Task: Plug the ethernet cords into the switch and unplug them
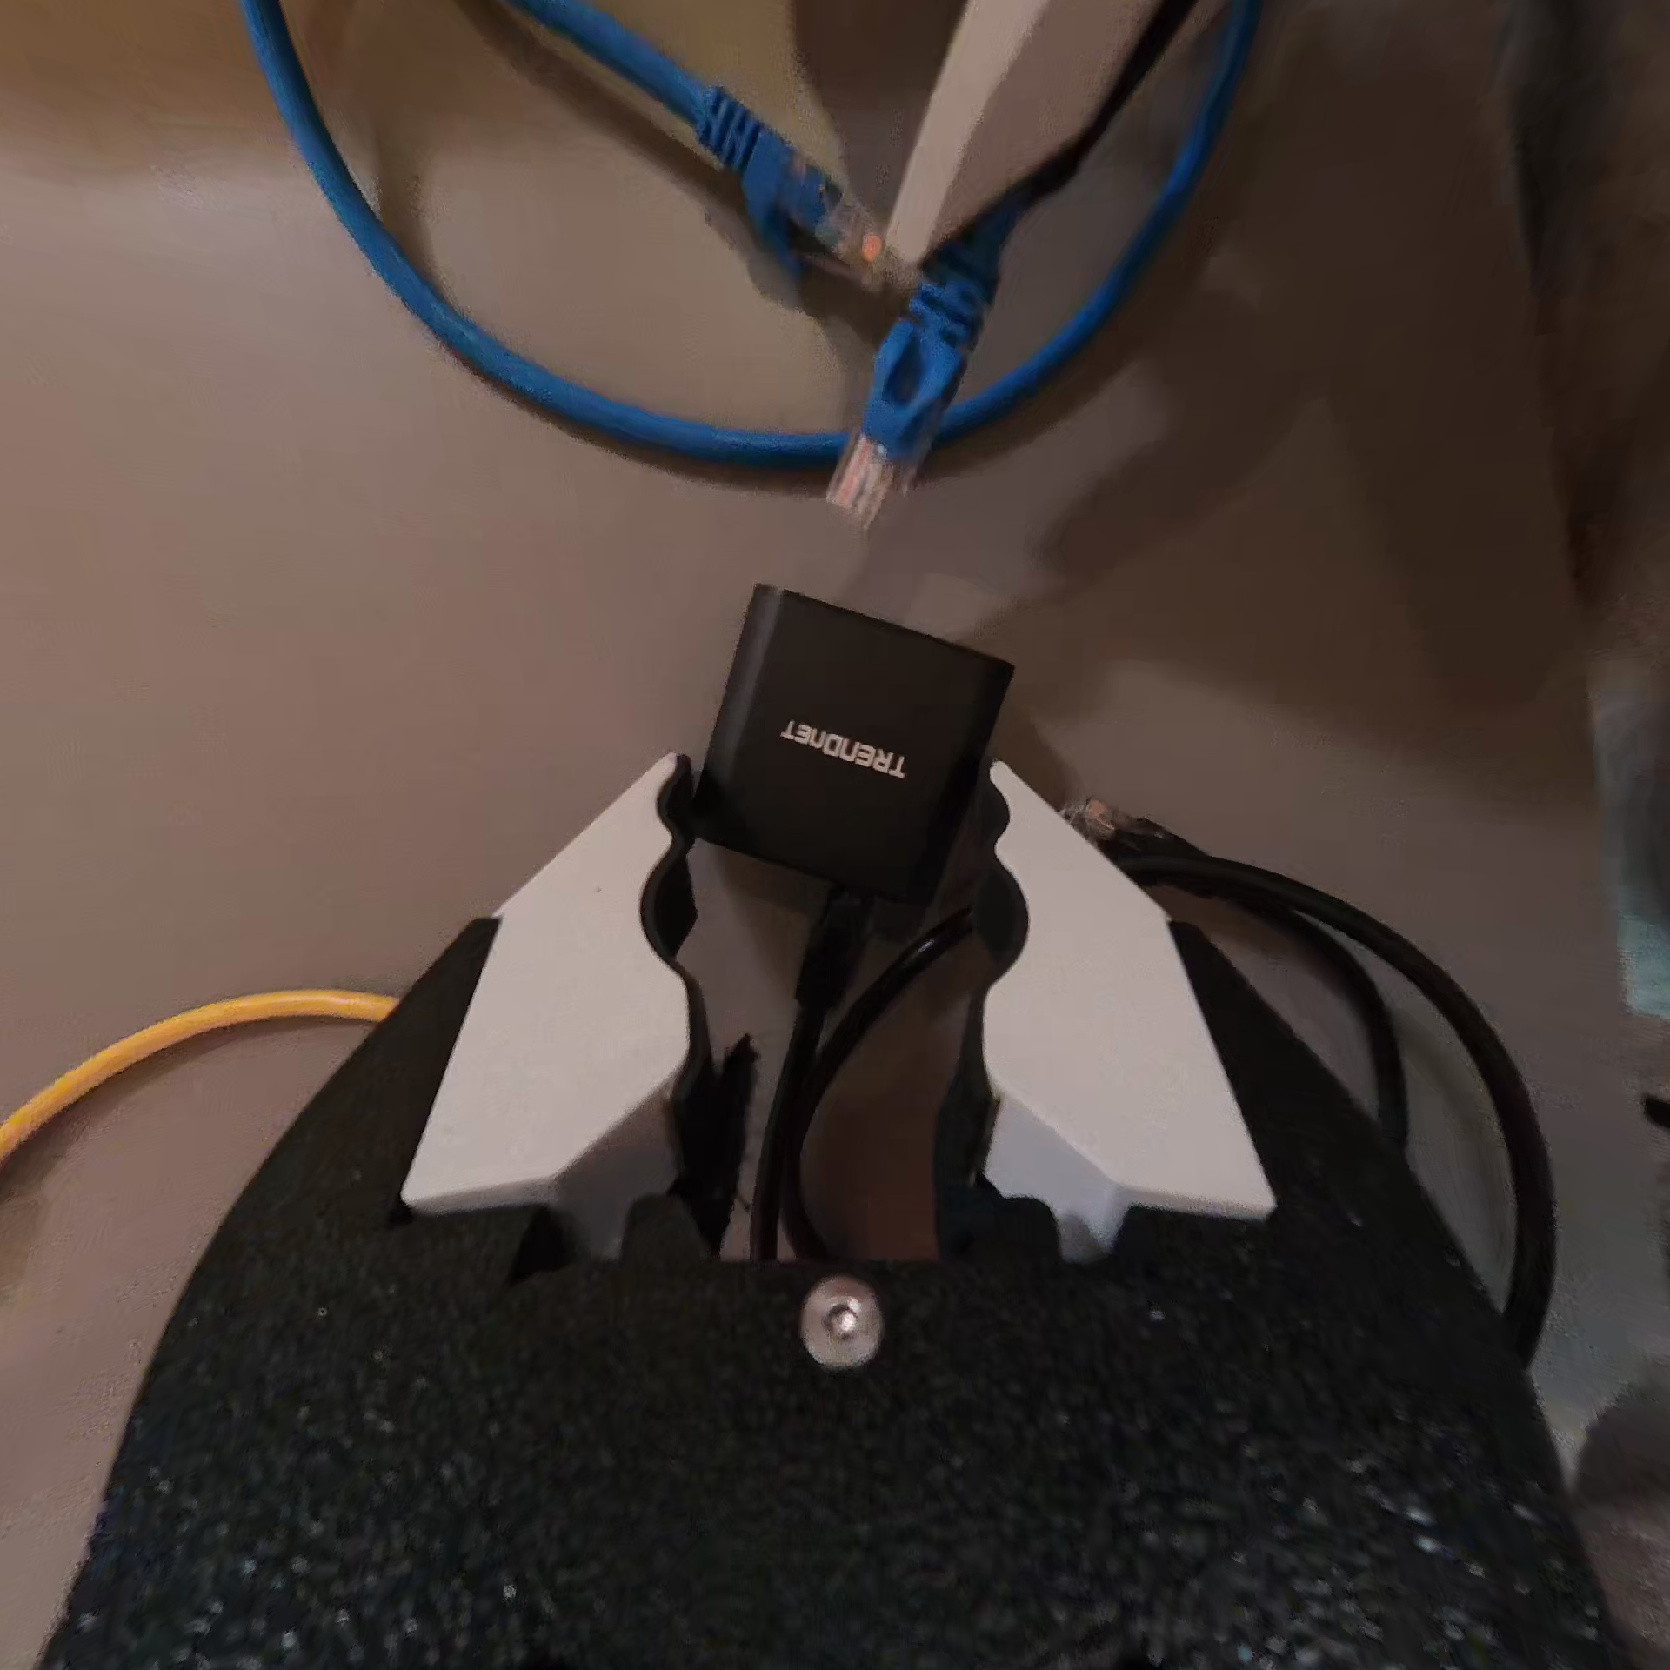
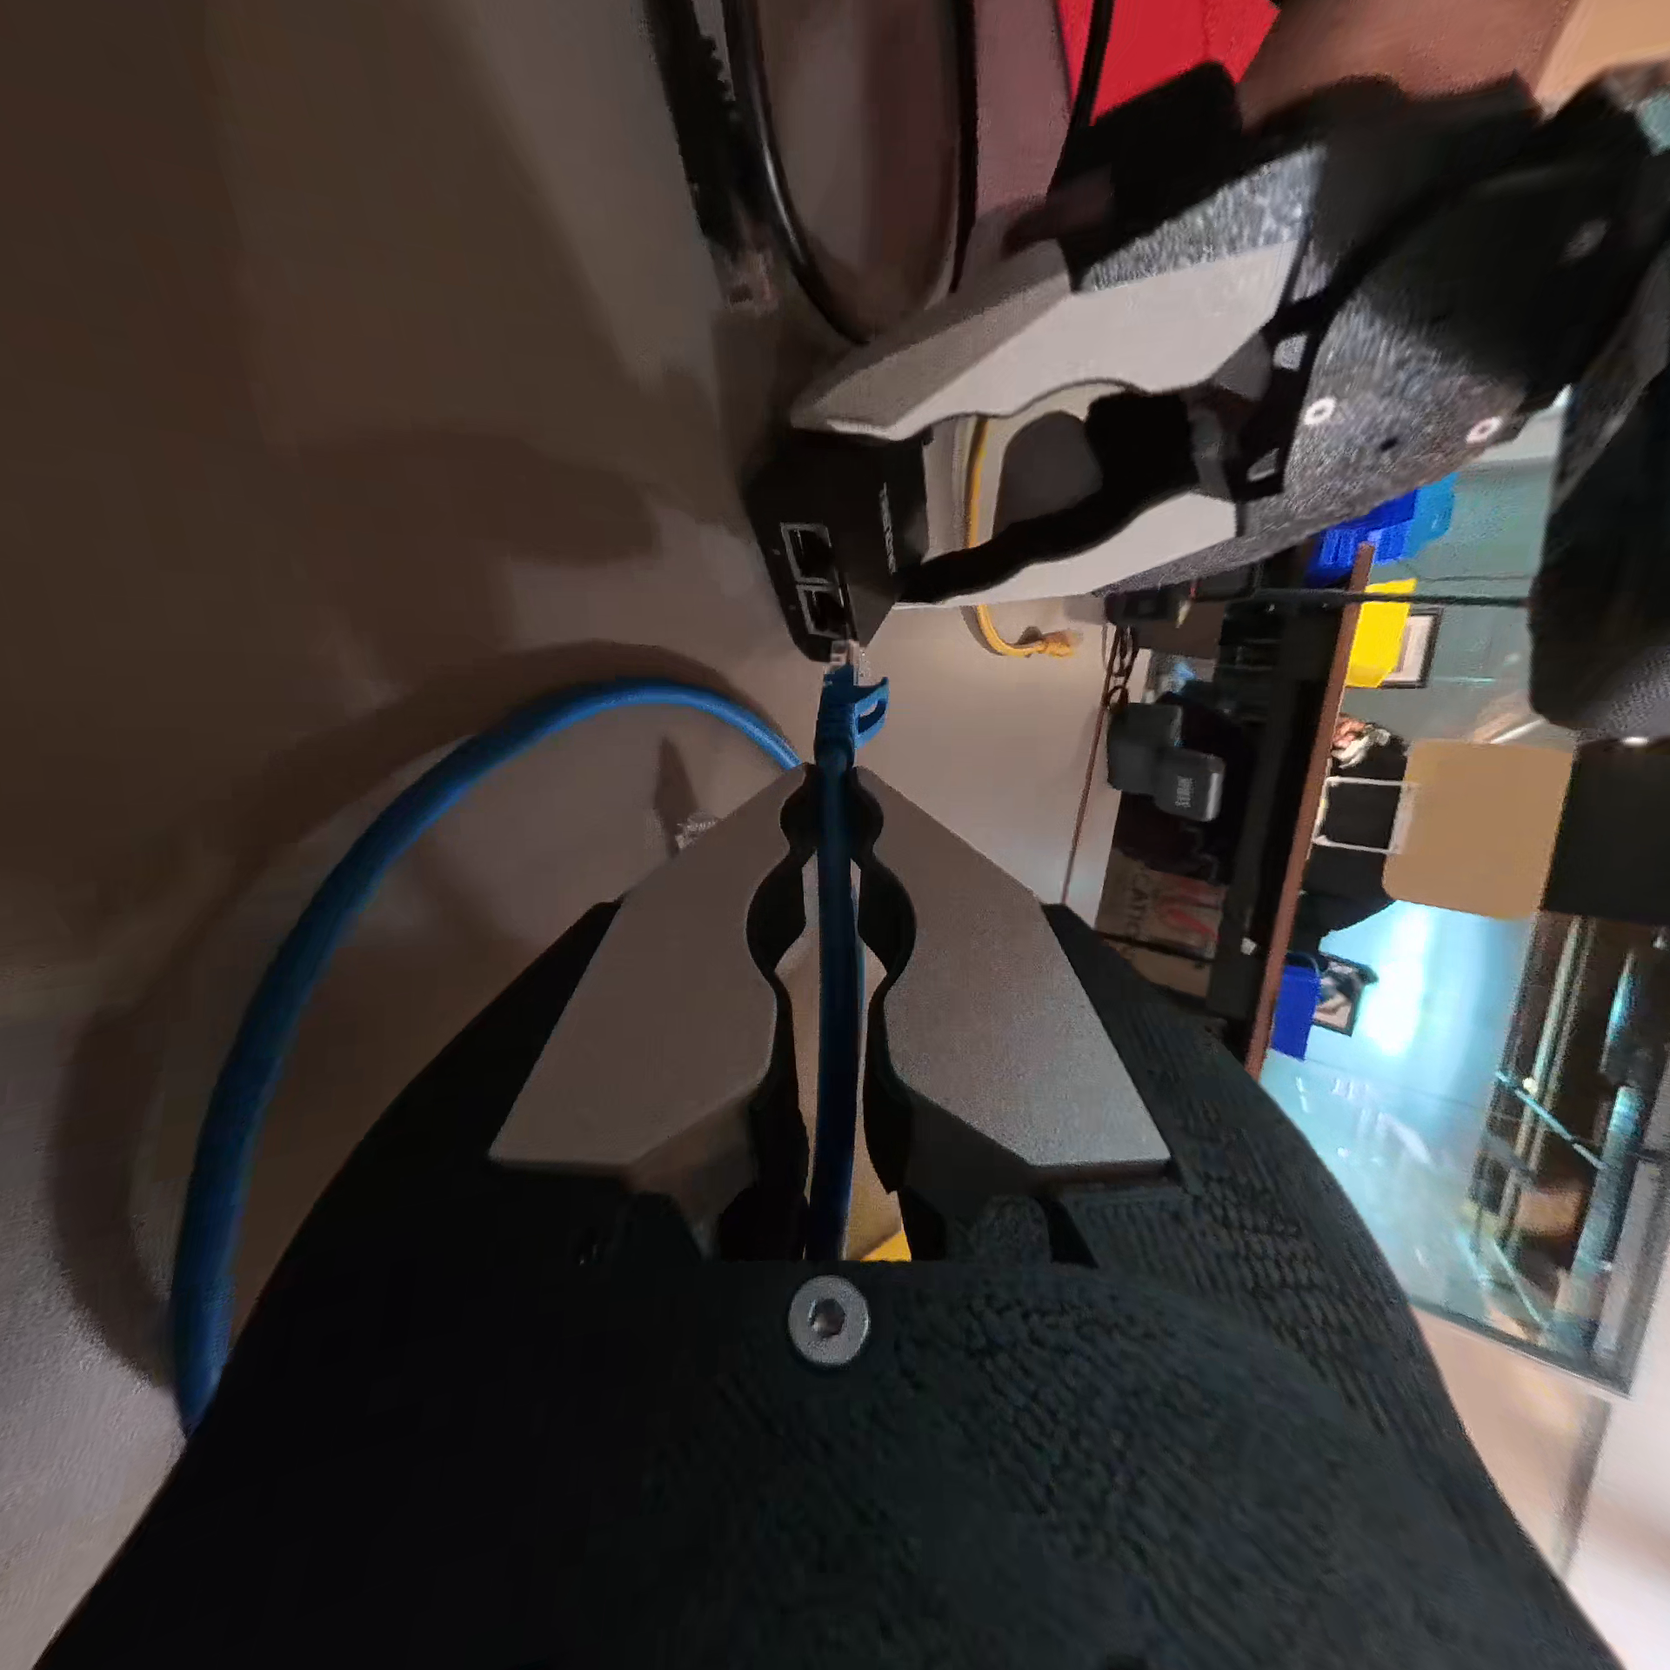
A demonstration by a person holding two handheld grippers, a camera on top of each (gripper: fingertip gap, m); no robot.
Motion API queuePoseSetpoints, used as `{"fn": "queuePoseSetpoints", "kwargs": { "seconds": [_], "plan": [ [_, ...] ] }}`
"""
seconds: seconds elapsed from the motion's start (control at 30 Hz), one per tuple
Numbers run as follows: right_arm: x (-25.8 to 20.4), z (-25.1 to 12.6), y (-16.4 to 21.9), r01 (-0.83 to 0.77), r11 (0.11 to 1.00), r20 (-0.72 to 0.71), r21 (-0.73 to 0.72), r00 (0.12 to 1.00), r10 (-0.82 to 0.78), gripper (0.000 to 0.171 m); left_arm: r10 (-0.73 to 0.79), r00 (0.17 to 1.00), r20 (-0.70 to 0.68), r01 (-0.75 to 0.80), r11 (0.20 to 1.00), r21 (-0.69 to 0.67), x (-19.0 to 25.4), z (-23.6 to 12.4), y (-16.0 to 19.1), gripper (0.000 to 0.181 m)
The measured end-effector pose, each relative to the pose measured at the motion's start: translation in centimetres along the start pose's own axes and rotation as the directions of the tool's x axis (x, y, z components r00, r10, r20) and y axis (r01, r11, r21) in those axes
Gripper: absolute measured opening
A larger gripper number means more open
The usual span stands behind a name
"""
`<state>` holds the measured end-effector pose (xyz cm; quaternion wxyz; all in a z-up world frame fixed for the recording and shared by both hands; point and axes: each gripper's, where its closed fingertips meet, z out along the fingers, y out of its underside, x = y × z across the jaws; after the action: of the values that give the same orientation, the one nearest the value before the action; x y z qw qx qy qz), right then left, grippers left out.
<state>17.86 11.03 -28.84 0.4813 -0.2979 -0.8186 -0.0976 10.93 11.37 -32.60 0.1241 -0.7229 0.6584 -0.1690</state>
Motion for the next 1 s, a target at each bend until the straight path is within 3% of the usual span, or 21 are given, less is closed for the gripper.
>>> {"fn": "queuePoseSetpoints", "kwargs": {
  "seconds": [0.03, 0.43, 0.63, 1.0],
  "plan": [
    [0.0, 0.2, -0.1, 0.005, 1.0, -0.014, 0.009, 1.0, -0.004, 0.003, -0.025, 0.999, -0.034, 0.025, 0.999, 0.02, 0.1, -0.1, -0.1, 0.06],
    [0.1, 0.9, -0.6, -0.094, 0.983, -0.065, 0.156, 0.992, 0.105, 0.003, -0.22, 0.868, -0.445, 0.332, 0.924, 0.189, 1.2, -1.3, -1.0, 0.059],
    [0.9, 0.7, -0.9, -0.133, 0.969, -0.064, 0.208, 0.987, 0.15, 0.003, -0.238, 0.795, -0.559, 0.407, 0.891, 0.2, 1.5, -1.7, -1.1, 0.059],
    [1.4, 1.0, -1.1, -0.235, 0.947, 0.165, 0.217, 0.965, 0.202, 0.002, -0.225, 0.741, -0.633, 0.453, 0.863, 0.224, 1.4, -2.0, -1.2, 0.058]
  ]
}}
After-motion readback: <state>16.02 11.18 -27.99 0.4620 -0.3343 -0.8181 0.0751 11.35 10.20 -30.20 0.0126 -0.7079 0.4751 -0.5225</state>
